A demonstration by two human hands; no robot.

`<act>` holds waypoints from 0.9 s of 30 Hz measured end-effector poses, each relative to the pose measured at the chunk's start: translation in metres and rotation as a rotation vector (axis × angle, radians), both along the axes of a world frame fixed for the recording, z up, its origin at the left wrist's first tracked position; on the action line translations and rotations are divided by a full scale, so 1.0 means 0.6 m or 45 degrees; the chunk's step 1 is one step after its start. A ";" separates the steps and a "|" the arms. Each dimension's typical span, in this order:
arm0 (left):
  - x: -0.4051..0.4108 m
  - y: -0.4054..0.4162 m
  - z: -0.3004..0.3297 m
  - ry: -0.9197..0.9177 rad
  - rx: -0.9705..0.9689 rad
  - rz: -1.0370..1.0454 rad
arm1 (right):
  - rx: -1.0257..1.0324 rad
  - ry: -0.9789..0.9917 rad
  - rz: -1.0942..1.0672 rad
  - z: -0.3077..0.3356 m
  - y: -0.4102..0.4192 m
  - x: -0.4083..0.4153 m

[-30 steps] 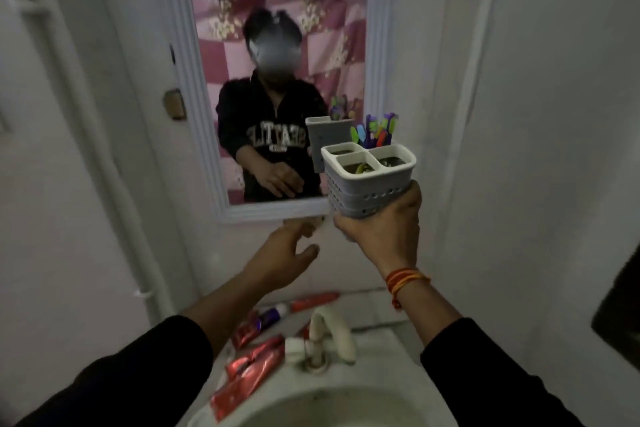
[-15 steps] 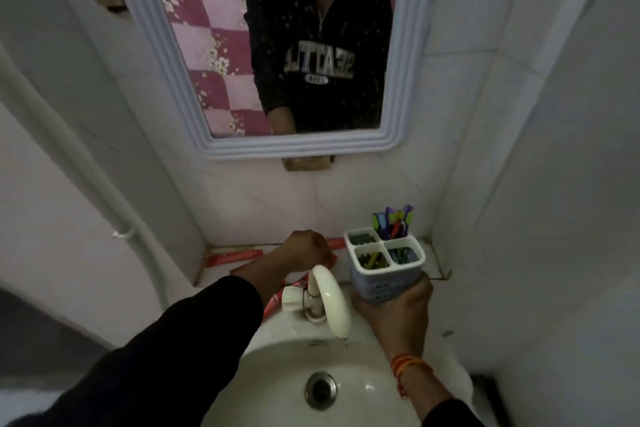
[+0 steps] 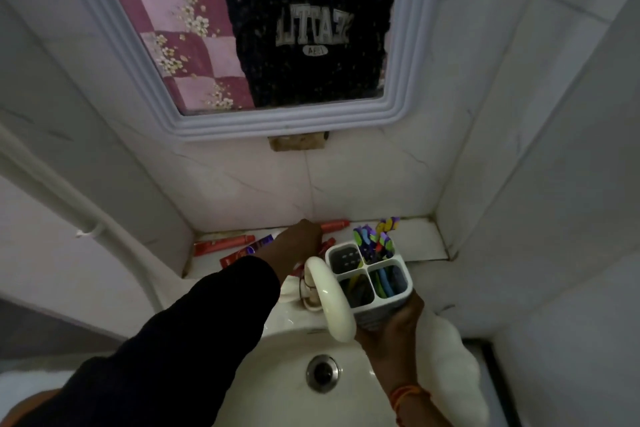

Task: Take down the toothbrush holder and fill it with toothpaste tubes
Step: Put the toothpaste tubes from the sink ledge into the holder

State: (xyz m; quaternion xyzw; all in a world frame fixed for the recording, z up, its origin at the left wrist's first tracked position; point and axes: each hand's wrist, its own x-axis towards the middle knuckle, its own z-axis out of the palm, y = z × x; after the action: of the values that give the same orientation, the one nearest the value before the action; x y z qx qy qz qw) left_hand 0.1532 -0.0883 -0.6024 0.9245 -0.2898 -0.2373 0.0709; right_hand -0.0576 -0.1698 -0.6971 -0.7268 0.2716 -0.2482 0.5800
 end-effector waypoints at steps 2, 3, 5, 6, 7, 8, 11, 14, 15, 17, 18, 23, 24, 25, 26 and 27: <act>0.001 0.004 -0.010 -0.018 -0.056 -0.097 | 0.026 -0.007 0.015 0.000 -0.002 -0.005; 0.001 0.005 -0.010 -0.011 -0.076 -0.144 | 0.026 -0.007 0.021 -0.001 -0.003 -0.008; 0.002 0.002 0.000 -0.032 -0.037 -0.214 | 0.025 0.002 0.027 -0.003 -0.006 -0.011; 0.008 -0.001 -0.003 -0.063 -0.034 -0.206 | 0.023 0.010 0.028 -0.003 -0.008 -0.012; 0.007 -0.006 0.010 -0.075 -0.023 -0.199 | 0.029 0.008 0.022 -0.002 -0.008 -0.013; 0.008 -0.012 0.019 -0.054 -0.044 -0.170 | 0.034 0.001 0.013 0.001 -0.008 -0.015; 0.008 -0.021 0.067 -0.070 -0.078 -0.200 | 0.031 -0.001 -0.013 0.014 -0.004 -0.015; 0.007 -0.026 0.117 -0.111 -0.112 -0.204 | 0.005 -0.003 -0.029 0.029 -0.001 -0.010; 0.003 -0.027 0.135 -0.136 -0.135 -0.204 | -0.002 -0.005 -0.026 0.033 -0.001 -0.007; -0.009 -0.029 0.172 -0.171 -0.166 -0.209 | -0.001 -0.018 -0.004 0.039 0.000 -0.003; -0.023 -0.029 0.196 -0.189 -0.163 -0.219 | 0.001 -0.030 0.005 0.041 0.000 -0.003; -0.091 -0.035 0.266 -0.220 -0.241 -0.238 | 0.005 -0.061 0.056 0.044 -0.006 -0.010; -0.106 -0.039 0.266 -0.215 -0.246 -0.256 | 0.013 -0.058 0.060 0.046 -0.009 -0.011; -0.119 -0.045 0.259 -0.215 -0.223 -0.279 | 0.018 -0.046 0.061 0.047 -0.012 -0.012; -0.132 -0.051 0.251 -0.223 -0.188 -0.300 | 0.023 -0.036 0.059 0.049 -0.015 -0.013; -0.143 -0.058 0.238 -0.227 -0.155 -0.317 | 0.024 -0.030 0.064 0.050 -0.018 -0.014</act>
State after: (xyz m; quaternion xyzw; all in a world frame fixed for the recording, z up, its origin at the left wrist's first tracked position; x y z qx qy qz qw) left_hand 0.0674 -0.1232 -0.4595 0.8929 -0.4210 -0.1431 0.0709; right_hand -0.0661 -0.1803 -0.6673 -0.7249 0.2485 -0.2395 0.5961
